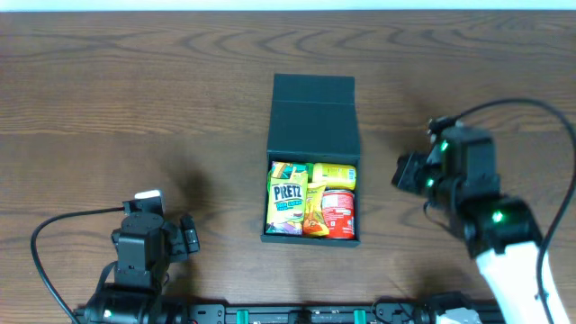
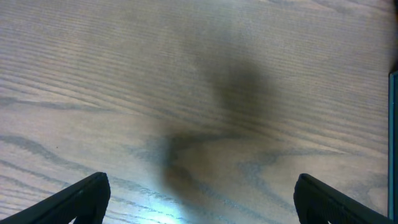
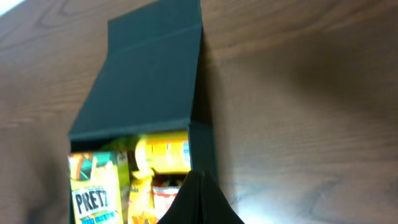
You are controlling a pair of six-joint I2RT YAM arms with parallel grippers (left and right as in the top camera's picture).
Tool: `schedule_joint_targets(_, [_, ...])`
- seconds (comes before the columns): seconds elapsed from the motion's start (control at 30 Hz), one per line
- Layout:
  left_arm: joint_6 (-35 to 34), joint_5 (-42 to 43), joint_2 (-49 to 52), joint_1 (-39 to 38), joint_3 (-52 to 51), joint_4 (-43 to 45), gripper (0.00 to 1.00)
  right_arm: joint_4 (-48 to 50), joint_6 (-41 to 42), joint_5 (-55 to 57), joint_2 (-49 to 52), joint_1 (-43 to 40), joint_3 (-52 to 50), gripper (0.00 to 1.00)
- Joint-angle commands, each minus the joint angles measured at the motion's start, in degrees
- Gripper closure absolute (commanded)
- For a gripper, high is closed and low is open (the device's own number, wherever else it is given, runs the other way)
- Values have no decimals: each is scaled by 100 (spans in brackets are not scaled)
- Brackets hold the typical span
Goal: Pack container
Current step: 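Raise the right gripper and move it behind the box lid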
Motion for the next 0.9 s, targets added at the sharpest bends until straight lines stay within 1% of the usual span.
schedule_joint_targets(0.0, [118, -76, -28, 20, 0, 11, 4, -175, -343, -1108, 573, -531, 507, 99])
schedule_joint_targets(0.17, [118, -76, -28, 20, 0, 11, 5, -503, -1062, -2918, 1436, -1445, 960, 99])
schedule_joint_targets(0.27, [118, -76, -28, 20, 0, 11, 5, -612, -1338, -3348, 1847, -1827, 981, 99])
schedule_joint_targets(0.4, [118, -76, -28, 20, 0, 11, 5, -669, -2371, -4524, 2524, -2291, 977, 99])
schedule_joint_targets(0.5, [118, -76, -28, 20, 0, 11, 5, -807, -2758, -4988, 2981, -2503, 977, 99])
schedule_joint_targets(0.6, [118, -76, -28, 20, -2, 11, 5, -833, -2889, -5005, 3375, -2542, 977, 99])
schedule_joint_targets(0.73, [118, -76, -28, 20, 0, 11, 5, -610, -2959, -5366, 3880, -2555, 977, 99])
schedule_joint_targets(0.87, [118, -76, -28, 20, 0, 11, 5, -31, -2577, -5477, 4343, -2629, 977, 99])
